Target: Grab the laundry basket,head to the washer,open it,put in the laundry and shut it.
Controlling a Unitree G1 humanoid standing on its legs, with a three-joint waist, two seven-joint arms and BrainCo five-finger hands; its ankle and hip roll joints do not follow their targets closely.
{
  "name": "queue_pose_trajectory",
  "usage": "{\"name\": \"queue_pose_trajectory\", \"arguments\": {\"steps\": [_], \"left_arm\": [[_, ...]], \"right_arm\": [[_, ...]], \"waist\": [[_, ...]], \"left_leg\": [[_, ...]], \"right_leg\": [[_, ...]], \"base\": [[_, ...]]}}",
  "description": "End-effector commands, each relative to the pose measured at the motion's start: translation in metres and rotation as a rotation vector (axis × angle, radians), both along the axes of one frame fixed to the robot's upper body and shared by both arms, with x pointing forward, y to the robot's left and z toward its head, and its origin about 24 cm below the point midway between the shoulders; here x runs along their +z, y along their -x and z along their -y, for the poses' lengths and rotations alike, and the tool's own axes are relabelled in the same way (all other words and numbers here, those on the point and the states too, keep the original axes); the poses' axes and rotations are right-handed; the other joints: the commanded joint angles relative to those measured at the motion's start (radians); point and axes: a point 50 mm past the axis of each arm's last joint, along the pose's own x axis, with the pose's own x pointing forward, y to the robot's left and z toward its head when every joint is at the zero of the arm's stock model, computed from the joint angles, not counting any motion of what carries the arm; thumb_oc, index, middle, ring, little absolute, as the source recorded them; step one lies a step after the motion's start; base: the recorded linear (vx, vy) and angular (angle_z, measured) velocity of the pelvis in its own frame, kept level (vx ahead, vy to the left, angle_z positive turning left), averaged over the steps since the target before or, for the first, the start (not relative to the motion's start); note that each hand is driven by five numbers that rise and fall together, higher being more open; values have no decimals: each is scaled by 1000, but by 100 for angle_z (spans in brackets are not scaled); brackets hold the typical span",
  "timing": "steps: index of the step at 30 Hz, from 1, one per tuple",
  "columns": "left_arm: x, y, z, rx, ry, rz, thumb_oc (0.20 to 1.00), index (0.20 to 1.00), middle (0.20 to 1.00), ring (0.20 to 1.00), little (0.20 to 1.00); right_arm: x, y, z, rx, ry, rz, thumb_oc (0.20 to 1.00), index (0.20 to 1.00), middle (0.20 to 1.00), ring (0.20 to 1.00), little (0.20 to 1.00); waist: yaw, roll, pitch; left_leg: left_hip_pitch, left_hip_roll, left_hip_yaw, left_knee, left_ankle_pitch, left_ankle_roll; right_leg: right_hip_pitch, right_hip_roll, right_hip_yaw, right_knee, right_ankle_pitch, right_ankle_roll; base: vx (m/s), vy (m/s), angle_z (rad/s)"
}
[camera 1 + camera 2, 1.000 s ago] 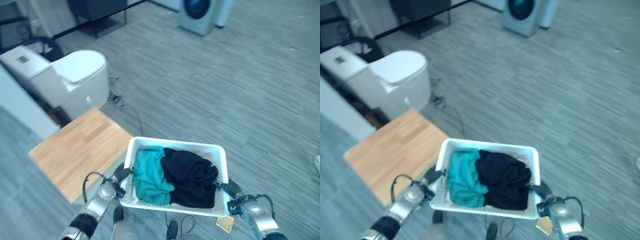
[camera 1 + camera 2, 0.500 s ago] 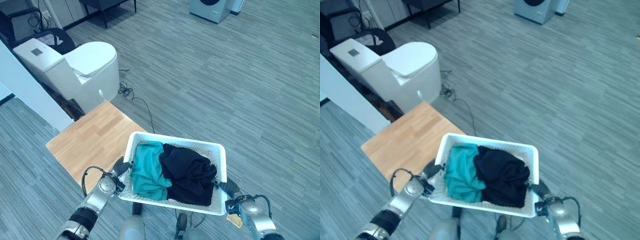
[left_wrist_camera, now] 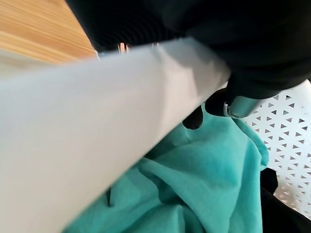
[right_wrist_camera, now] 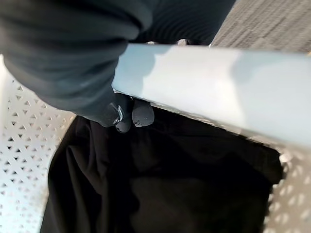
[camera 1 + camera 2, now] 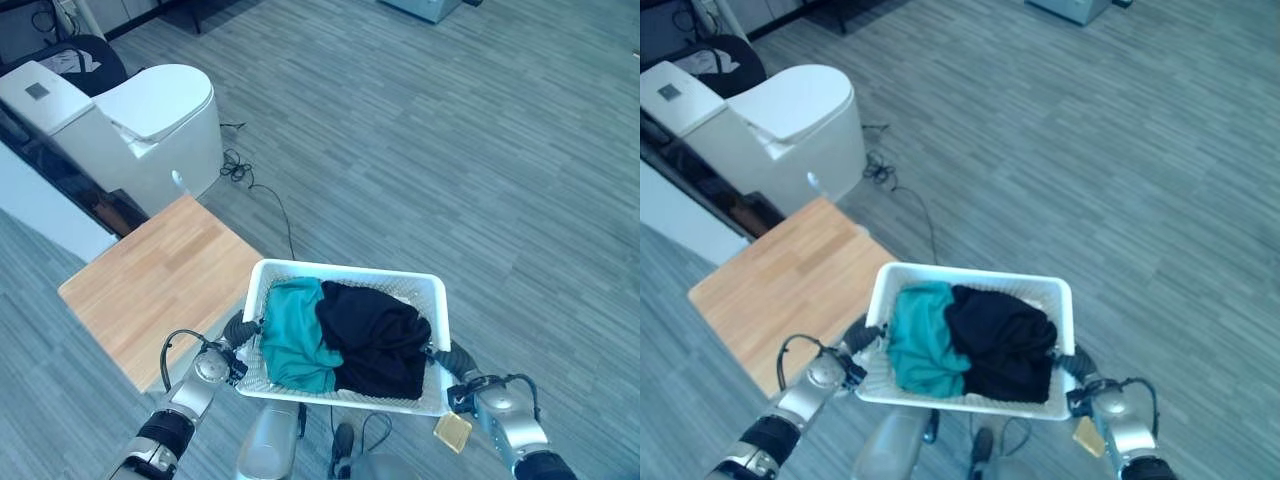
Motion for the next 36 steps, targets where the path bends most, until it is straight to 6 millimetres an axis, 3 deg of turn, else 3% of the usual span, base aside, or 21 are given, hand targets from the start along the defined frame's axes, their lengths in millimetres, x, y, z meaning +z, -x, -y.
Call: {"name": "queue_pose_trajectory", "arguments": {"steps": [1, 2, 3, 4, 5, 6, 7, 8, 11, 12, 16, 18, 21, 22, 23, 24, 25, 27, 28, 34, 36], "left_arm": [[40, -25, -15, 47, 3, 218, 200, 200, 200, 200, 200], [40, -25, -15, 47, 3, 218, 200, 200, 200, 200, 200], [35, -20, -17, 44, 3, 193, 200, 200, 200, 200, 200], [35, -20, -17, 45, 4, 193, 200, 200, 200, 200, 200], [32, -16, -20, 57, 10, 177, 200, 200, 200, 200, 200], [32, -15, -20, 57, 11, 177, 200, 200, 200, 200, 200], [31, -14, -22, 66, 17, 171, 200, 200, 200, 200, 200], [31, -14, -19, 52, 14, 168, 200, 200, 200, 200, 200], [31, -15, -16, 30, 14, 166, 200, 200, 200, 200, 200], [31, -18, -11, 12, 12, 163, 200, 200, 200, 200, 200], [30, -23, -4, -9, -12, 165, 200, 200, 200, 200, 200], [30, -25, 0, -25, -37, 166, 200, 200, 200, 200, 200], [26, -22, -1, -34, -39, 150, 200, 200, 200, 200, 200], [24, -20, 1, -40, -34, 144, 200, 200, 200, 200, 200], [20, -18, 6, -56, -22, 132, 200, 200, 200, 200, 200], [20, -18, 6, -56, -21, 132, 200, 200, 200, 200, 200], [21, -20, 10, -64, -15, 134, 200, 200, 200, 200, 200], [20, -18, 8, -38, 22, 120, 200, 200, 200, 200, 200], [19, -17, 7, -27, 32, 119, 200, 200, 200, 200, 200], [19, -17, 7, -27, 32, 120, 200, 200, 200, 200, 200], [21, -18, 12, -42, 51, 123, 200, 200, 200, 200, 200]], "right_arm": [[22, -17, 5, -1, 10, 140, 200, 200, 200, 200, 200], [22, -17, 5, -1, 10, 140, 200, 200, 200, 200, 200], [18, -15, 1, 5, -5, 124, 200, 200, 200, 200, 200], [18, -15, 1, 5, -5, 124, 200, 200, 200, 200, 200], [18, -13, 0, 6, -14, 122, 200, 200, 200, 200, 200], [18, -13, 0, 7, -14, 122, 200, 200, 200, 200, 200], [19, -13, 0, 13, -9, 129, 200, 200, 200, 200, 200], [21, -12, 3, 9, -2, 133, 200, 200, 200, 200, 200], [23, -8, 11, -12, 12, 134, 200, 200, 200, 200, 200], [26, -9, 17, -31, 19, 148, 200, 200, 200, 200, 200], [32, -11, 26, -45, 52, 157, 200, 200, 200, 200, 200], [34, -13, 24, -29, 64, 167, 200, 200, 200, 200, 200], [33, -10, 25, -24, 66, 158, 200, 200, 200, 200, 200], [31, -8, 25, -22, 67, 149, 200, 200, 200, 200, 200], [29, -6, 26, -12, 79, 138, 200, 200, 200, 200, 200], [29, -6, 26, -12, 79, 138, 200, 200, 200, 200, 200], [31, -7, 28, -28, 81, 147, 200, 200, 200, 200, 200], [33, -7, 32, -70, 67, 168, 200, 200, 200, 200, 200], [33, -6, 34, -80, 81, 164, 200, 200, 200, 200, 200], [33, -7, 34, -81, 81, 164, 200, 200, 200, 200, 200], [33, -5, 38, -98, 89, 159, 200, 200, 200, 200, 200]], "waist": [[32, -79, -132], [34, -77, -134], [21, -69, -134], [23, -66, -138], [-11, -28, -135], [-12, -30, -133], [-33, -1, -129], [-73, 32, -115], [-121, 47, -114], [-142, 44, -112], [-176, 59, -114], [-189, 68, -117], [-198, 64, -141], [-203, 62, -154], [-215, 78, -176], [-215, 81, -177], [-222, 88, -170], [-204, 56, -149], [-194, 45, -141], [-194, 51, -141], [-178, 36, -125]], "left_leg": [[2, -87, 23, 55, 36, 105], [-1, -83, 24, 55, 37, 104], [77, -95, 25, 52, -7, 133], [73, -90, 25, 51, -4, 132], [150, -74, 17, 36, -36, 156], [152, -78, 16, 36, -36, 157], [213, -70, 4, 12, -48, 164], [282, -70, -33, 1, -65, 157], [329, -71, -89, 8, -84, 139], [353, -74, -118, 17, -121, 111], [429, -65, -176, 13, -195, 84], [513, -50, -185, 19, -234, 68], [584, -33, -182, 4, -256, 53], [593, -19, -181, 24, -249, 42], [582, 28, -151, 118, -175, 4], [579, 31, -152, 123, -178, 3], [522, 76, -124, 272, -66, -20], [328, 145, -54, 666, 62, 7], [290, 156, -43, 725, 75, 21], [284, 162, -45, 737, 69, 19], [197, 181, -8, 744, 37, 36]], "right_leg": [[7, 6, 45, 316, 198, 173], [3, 9, 48, 316, 200, 173], [-62, -14, 43, 542, 345, 246], [-67, -9, 44, 541, 349, 245], [-141, -24, 15, 693, 376, 238], [-142, -28, 14, 699, 372, 239], [-217, -46, -9, 757, 318, 210], [-317, -49, -35, 715, 229, 167], [-350, -36, -36, 565, 174, 146], [-379, -56, -12, 335, 154, 147], [-437, -92, 64, 48, 247, 181], [-479, -124, -6, -60, 298, 211], [-446, -121, -48, -53, 322, 210], [-434, -118, -49, -23, 345, 204], [-412, -92, -53, 32, 341, 183], [-413, -90, -55, 34, 339, 183], [-397, -76, -53, 63, 327, 158], [-304, -45, -68, 63, 269, 85], [-277, -27, -59, 60, 248, 62], [-278, -21, -60, 61, 248, 61], [-223, -8, -47, 57, 208, 42]], "base": [[544, 132, -72], [730, 193, -64], [364, 104, -48], [741, 218, -22], [363, 114, 8], [599, 192, 27], [547, 121, 16], [546, 119, 12], [492, -80, 66], [407, -158, 140], [468, -169, 89], [603, -231, 56], [496, -243, 53], [750, -432, 26], [530, -319, 17], [494, -340, 29], [245, -274, 20], [420, -549, 5], [307, -411, -21], [36, -39, -47], [243, -200, -36]]}}
